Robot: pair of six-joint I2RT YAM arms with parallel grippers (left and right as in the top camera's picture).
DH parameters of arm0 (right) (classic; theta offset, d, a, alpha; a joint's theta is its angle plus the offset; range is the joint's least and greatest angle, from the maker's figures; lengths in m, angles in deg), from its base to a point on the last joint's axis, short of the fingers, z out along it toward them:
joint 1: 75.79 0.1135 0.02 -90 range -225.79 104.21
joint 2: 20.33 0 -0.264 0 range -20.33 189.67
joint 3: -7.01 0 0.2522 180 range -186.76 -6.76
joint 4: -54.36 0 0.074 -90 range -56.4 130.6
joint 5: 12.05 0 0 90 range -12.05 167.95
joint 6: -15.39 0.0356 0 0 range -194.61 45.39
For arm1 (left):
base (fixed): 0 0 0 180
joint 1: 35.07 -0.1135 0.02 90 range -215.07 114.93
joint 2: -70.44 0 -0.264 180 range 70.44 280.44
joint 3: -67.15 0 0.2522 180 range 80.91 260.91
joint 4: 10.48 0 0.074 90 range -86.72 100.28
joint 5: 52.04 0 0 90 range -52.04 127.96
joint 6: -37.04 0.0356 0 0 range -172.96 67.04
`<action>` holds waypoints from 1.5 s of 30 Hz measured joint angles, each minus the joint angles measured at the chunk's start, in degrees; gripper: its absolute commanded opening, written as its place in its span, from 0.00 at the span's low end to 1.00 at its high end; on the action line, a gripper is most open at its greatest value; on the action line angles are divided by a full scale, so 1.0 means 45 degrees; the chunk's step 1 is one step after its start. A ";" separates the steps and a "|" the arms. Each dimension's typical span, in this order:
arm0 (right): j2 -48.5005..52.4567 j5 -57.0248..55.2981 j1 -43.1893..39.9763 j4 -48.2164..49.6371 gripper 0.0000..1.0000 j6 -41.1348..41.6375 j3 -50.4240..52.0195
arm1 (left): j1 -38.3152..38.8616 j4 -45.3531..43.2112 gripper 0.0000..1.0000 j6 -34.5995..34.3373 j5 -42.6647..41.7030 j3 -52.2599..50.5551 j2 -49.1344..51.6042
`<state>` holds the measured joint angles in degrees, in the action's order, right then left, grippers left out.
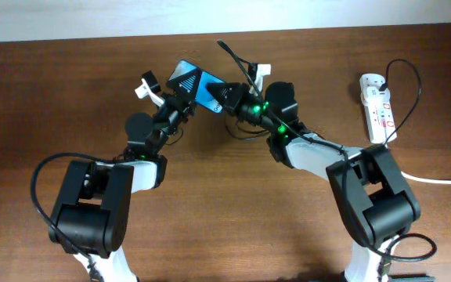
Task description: Plug charger to phone and switch on socket
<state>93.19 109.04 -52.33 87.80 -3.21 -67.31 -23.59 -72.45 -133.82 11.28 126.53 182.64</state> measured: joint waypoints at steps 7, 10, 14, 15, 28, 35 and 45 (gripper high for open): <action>0.0058 0.0044 0.0049 0.0865 0.04 0.0520 -0.0044 | 0.0000 0.0112 0.21 -0.0641 0.0073 0.0000 0.0107; 0.0058 0.0175 0.0044 0.0918 0.04 0.0782 -0.0049 | -0.0010 0.0015 0.02 -0.0763 0.0044 0.0000 0.0146; 0.0073 0.0549 -0.0034 0.1010 1.00 0.1302 -0.0092 | -0.0034 -0.0359 0.00 -0.1885 -0.0087 0.0000 0.0165; 0.0073 0.0889 -0.0024 0.0908 0.98 0.1078 -0.0092 | -0.0049 -0.0296 0.00 -0.1506 -0.0219 0.0000 0.0170; -0.1214 0.1933 -0.1399 -0.5236 0.98 -0.4721 -0.0170 | -0.3653 0.2059 0.00 -0.2754 -0.4896 0.0015 0.0180; -0.3147 -0.1020 -0.1394 -1.2284 0.98 -0.9243 -0.0272 | -0.3653 0.3789 0.00 -0.4988 -0.6431 0.0005 0.0189; -0.3575 -0.2438 -0.0505 -1.1579 0.79 -1.0943 -0.0257 | -0.4775 0.4022 0.00 -0.4673 -0.8029 0.0019 0.0189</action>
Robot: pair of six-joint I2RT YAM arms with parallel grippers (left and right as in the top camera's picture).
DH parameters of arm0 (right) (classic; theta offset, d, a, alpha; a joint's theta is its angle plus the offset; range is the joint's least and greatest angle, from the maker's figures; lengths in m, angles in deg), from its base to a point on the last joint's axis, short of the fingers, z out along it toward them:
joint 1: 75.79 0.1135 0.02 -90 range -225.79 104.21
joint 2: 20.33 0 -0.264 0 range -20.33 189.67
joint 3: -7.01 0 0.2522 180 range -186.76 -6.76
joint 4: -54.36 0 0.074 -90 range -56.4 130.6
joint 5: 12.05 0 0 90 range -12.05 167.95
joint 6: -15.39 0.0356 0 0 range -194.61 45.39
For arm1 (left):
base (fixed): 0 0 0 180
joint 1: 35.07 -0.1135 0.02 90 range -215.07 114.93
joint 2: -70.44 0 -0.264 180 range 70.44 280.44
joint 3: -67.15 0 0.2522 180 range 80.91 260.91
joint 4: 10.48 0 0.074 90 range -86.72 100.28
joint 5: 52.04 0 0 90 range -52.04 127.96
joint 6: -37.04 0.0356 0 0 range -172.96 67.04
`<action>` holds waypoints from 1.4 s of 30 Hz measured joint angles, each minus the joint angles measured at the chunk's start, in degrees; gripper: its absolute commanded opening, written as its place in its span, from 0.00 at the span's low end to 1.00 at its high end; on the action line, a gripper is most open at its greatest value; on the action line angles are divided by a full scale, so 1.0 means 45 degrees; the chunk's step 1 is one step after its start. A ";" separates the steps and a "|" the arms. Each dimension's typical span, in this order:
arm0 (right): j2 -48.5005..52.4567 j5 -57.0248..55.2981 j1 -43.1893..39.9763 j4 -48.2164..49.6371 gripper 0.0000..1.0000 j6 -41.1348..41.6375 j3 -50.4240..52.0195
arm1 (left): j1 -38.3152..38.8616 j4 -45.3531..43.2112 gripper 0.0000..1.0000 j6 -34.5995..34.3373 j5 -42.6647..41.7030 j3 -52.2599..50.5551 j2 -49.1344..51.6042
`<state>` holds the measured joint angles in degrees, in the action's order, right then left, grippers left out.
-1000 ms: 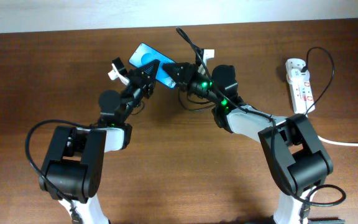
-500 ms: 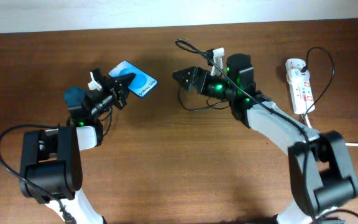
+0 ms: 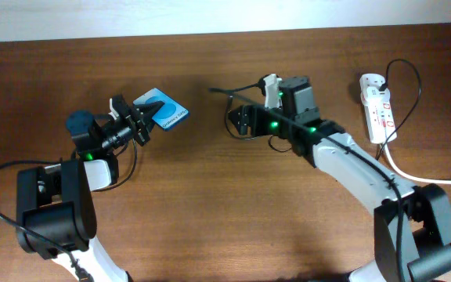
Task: Plug charger to phone and switch on socket
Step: 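Move the right gripper to the black cable's USB-C end and grasp it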
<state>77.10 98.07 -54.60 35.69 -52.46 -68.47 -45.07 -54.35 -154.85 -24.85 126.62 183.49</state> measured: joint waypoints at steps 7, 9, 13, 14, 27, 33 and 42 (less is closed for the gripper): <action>0.3031 -0.4643 0.1277 -0.4736 0.71 -0.0316 -0.6086 | -0.0165 0.0102 0.00 0.0063 -0.0005 0.0024 0.0000; 0.4012 -0.4930 0.1277 -0.4847 0.68 -0.0325 -0.6849 | -0.0525 0.0102 0.00 0.0063 -0.0005 0.0034 0.0000; 0.5498 -0.5051 0.1277 -0.4211 0.67 -0.0345 -0.6912 | -0.0971 0.0097 0.00 0.0355 -0.0335 0.0039 0.0000; 0.5814 -0.5085 0.1277 -0.3813 0.67 -0.0296 -0.6912 | -0.0971 0.0097 0.00 0.0442 -0.0491 0.0039 0.0000; 0.7771 -0.5139 0.1506 -0.3075 0.18 0.0816 -0.7597 | -0.0971 0.0092 0.00 0.0942 -0.0865 0.0044 0.0000; 0.7936 -0.4226 0.0437 -0.7412 0.04 0.0806 -1.0108 | -0.0971 0.0403 0.00 0.1540 -0.0957 0.0058 0.0000; 0.4469 0.7441 -0.3070 -1.6077 0.04 -0.8116 -1.0962 | 0.1885 0.2089 0.00 0.3619 -0.0763 0.3589 0.1953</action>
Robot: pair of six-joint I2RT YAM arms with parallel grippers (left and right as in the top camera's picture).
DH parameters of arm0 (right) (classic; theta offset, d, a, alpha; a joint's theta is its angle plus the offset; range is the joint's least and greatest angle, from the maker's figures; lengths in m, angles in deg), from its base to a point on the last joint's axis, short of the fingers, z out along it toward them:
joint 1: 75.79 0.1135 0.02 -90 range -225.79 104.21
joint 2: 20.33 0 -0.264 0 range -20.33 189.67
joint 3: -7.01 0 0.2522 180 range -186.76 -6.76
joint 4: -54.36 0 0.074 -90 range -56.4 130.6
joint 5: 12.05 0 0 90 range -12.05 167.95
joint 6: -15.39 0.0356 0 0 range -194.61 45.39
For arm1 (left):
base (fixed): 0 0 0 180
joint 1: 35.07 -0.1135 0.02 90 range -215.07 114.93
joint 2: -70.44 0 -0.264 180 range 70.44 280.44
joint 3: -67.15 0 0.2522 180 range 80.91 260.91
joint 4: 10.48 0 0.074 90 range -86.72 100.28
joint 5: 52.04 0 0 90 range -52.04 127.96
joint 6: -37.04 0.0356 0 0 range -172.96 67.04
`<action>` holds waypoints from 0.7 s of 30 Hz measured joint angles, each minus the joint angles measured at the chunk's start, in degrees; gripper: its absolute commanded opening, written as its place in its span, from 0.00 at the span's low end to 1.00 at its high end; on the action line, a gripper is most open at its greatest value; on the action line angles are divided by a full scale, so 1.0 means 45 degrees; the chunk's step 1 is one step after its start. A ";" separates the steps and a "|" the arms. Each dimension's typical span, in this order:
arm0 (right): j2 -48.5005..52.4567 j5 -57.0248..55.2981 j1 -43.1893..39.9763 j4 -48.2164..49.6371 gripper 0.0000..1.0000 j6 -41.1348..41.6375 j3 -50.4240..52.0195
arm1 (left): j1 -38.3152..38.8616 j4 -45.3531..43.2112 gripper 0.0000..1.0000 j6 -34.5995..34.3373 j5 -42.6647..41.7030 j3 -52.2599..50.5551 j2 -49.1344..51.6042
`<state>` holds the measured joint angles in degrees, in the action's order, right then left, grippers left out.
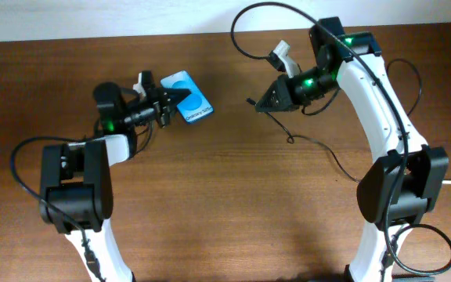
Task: Plug charger to phone and switch on socket
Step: 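Move the right gripper to the black cable's USB-C end and grasp it, then raise the cable plug with the right gripper to the phone's bottom port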
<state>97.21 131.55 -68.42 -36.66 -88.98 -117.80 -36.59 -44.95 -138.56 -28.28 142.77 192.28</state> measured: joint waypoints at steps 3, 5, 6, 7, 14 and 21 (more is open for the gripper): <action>0.0015 0.1515 -0.0476 0.0345 0.04 -0.1253 0.1608 | 0.0476 -0.0005 0.00 -0.0170 0.0151 0.1117 0.0505; 0.0039 0.2200 -0.0437 0.1715 0.04 -0.1452 0.3002 | 0.0588 -0.0228 0.00 -0.0340 0.0248 0.1151 0.0549; 0.0039 0.2346 -0.0437 0.1957 0.04 -0.1472 0.3405 | 0.0588 -0.0287 0.00 -0.0661 0.0238 0.1156 0.0549; 0.0039 0.2463 -0.0437 0.2293 0.04 -0.1501 0.3803 | 0.0588 -0.0287 0.00 -0.1005 0.0253 0.1156 0.0549; 0.0039 0.2171 0.1156 0.4804 0.04 0.1001 0.4313 | 0.1112 -0.0291 0.00 -0.2278 0.1277 0.1161 0.0549; 0.0039 0.1389 0.1705 0.6863 0.04 0.3706 0.4333 | 0.1098 -0.0287 0.00 -0.1287 0.1171 0.1161 0.0549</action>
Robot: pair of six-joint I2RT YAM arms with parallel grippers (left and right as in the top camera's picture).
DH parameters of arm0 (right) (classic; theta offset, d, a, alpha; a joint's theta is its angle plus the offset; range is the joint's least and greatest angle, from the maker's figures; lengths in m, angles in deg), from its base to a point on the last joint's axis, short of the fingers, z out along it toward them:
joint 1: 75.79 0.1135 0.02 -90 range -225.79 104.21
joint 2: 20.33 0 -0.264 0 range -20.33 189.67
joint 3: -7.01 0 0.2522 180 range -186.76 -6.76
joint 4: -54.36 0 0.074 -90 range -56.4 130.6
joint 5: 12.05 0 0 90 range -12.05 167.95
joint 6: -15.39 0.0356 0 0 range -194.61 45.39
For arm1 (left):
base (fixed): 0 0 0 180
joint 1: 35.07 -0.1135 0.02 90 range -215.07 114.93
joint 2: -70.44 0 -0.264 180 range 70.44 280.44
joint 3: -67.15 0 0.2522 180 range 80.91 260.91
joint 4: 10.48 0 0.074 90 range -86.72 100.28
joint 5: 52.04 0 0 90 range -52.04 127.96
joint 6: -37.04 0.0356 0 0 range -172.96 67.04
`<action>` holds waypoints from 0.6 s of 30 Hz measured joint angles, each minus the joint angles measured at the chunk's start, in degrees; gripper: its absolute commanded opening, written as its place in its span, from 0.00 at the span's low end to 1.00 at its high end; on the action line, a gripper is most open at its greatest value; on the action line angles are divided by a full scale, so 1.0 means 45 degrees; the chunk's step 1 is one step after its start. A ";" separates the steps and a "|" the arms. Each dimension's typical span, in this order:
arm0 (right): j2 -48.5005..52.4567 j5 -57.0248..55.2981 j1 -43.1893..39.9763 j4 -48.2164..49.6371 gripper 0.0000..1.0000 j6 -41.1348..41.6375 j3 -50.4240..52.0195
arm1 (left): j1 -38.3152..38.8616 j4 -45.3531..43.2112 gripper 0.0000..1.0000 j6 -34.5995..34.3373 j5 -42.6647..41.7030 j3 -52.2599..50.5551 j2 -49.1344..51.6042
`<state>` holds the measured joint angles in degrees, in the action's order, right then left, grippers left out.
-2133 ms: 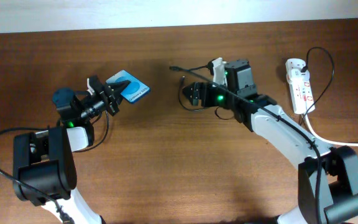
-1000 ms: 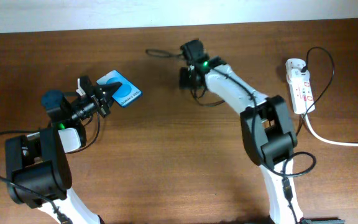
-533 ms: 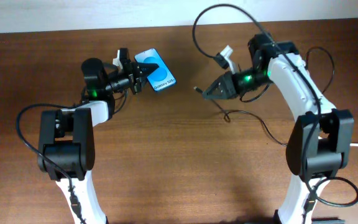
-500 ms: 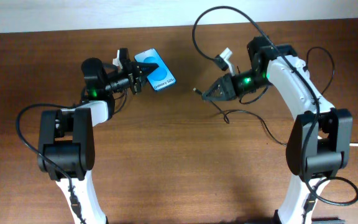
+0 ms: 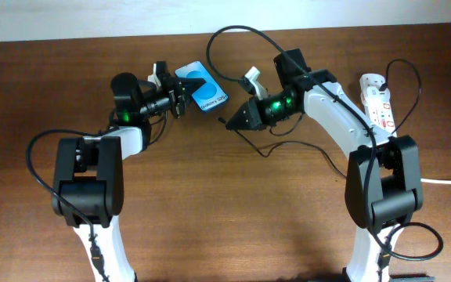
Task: Plug charger to phone and switch on socket
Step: 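Raise the cable plug with the right gripper to the phone's bottom port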
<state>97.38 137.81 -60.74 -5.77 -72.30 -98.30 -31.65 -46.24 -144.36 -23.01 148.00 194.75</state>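
Observation:
In the overhead view the blue phone [image 5: 203, 86] is held off the table at the back centre, with my left gripper [image 5: 180, 95] shut on its left end. Just right of it my right gripper [image 5: 237, 119] is shut on the black charger cable [image 5: 233, 35] near its plug end, the tip pointing at the phone's lower right corner with a small gap between them. The cable loops up over the back of the table and trails right. The white power strip [image 5: 377, 106] lies at the far right, a plug in it; its switch state is too small to read.
The brown wooden table [image 5: 210, 211] fills the view. A white cable [image 5: 437, 180] runs off the right edge from the power strip. Slack black cable lies on the table under my right arm.
My left gripper brought the phone a little right, toward centre. My right gripper with the cable end moved left and lower, and now sits close to the phone's right corner.
At first both grippers met at the back centre, phone and cable end close together. Then the arms stood apart, the phone far left, the cable at the right. Later the right arm was raised high at the back right. Now the two have come together again at the centre.

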 measured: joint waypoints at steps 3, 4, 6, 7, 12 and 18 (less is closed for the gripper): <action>0.0000 -0.0015 0.0000 0.1088 0.04 0.1166 0.0010 | 0.0000 0.0000 0.00 0.0175 -0.0015 0.0000 0.0000; 0.0000 -0.0024 0.0000 0.1268 0.04 0.1384 0.0015 | 0.0000 0.0000 0.00 0.0209 -0.0005 0.0000 0.0000; 0.0000 -0.0107 0.0000 0.1462 0.04 0.1812 0.0015 | 0.0000 0.0000 0.00 0.0282 0.0287 0.0000 0.0000; 0.0000 -0.0107 0.0000 0.1462 0.04 0.1855 0.0010 | 0.0000 0.0000 0.00 0.0282 0.0393 0.0000 0.0000; 0.0000 -0.0107 -0.0053 0.1467 0.04 0.1889 0.0010 | -0.0024 0.0000 0.00 0.0559 0.1001 0.0000 0.0000; 0.0000 -0.0107 -0.0335 0.2040 0.04 0.2035 0.0015 | -0.0146 0.0010 0.00 0.0709 0.1132 0.0000 0.0000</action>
<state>97.38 137.33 -62.25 3.41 -63.14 -98.24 -32.31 -46.20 -141.17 -17.92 148.00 194.75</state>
